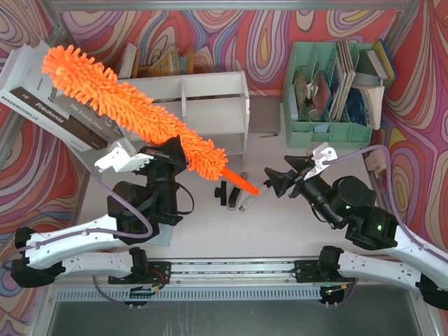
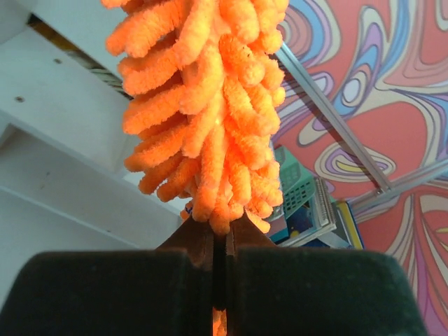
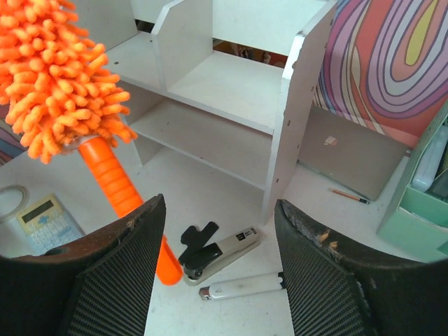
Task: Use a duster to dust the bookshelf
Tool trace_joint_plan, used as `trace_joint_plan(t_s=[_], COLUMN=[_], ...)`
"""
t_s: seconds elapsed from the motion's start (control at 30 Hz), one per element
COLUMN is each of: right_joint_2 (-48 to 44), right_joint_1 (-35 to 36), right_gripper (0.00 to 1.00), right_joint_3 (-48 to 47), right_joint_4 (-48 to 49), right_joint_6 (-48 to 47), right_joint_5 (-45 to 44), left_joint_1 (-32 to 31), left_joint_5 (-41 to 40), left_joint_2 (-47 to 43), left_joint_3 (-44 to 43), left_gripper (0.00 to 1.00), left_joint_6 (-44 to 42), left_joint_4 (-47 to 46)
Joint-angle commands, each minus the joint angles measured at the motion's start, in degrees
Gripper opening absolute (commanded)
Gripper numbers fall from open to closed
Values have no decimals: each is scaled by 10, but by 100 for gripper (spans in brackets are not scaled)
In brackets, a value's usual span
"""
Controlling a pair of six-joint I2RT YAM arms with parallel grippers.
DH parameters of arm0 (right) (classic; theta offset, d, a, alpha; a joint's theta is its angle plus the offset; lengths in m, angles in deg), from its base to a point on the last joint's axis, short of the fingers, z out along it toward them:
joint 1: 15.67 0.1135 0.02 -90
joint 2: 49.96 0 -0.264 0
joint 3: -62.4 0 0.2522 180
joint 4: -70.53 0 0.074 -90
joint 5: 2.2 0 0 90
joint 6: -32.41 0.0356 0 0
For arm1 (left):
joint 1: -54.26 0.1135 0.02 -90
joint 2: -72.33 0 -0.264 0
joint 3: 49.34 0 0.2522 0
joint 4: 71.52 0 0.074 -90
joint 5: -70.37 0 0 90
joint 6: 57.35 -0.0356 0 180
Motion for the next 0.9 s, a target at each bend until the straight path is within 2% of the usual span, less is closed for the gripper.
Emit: trace_joint_plan(t_s=[0.0,0.17,0.23,0.27,0.3,0.37,0.4,0.43,0.53,0.7,0.87], right_joint_2=[3,22,30,34,39,46,48,50,55,57,63], right_joint_1=[-1,-1,0,-1,0,-1,-1,0,-1,0,0], right_gripper=[61,61,61,61,61,62,62,62,62,62,62], right_joint_3=[-10,-11,-11,-11,-13,-17,-18,-19,-21,-20,-18], right_joint_4=[22,20,20,20,19,16,15,15,14,13,12], right_joint_6=[11,14,15,15,15,16,16,16,18,23,25], right_joint_5=[-27,-29,-28,-28,-27,-26,-26,-26,-26,-28,-32], left_joint_1=[-4,-5,-5,-5,-5,-5,-5,-5,-4,-4,-5], left_joint_5=[-59,-114,-143,-161,-179,-195,-204,-212,-214,-203,-186], left_joint_2=[-38,-78,-92,-101,-109,-119,-120,-122,-142,-182,-215], left_joint_3=[30,48,47,40,21,-25,-37,-41,-23,40,91], left_gripper=[0,0,0,0,0,0,0,0,0,0,0], left_joint_6=[26,119,182,242,345,614,684,697,706,656,667], left_joint_4=[-9,89,160,234,357,658,728,761,768,696,685])
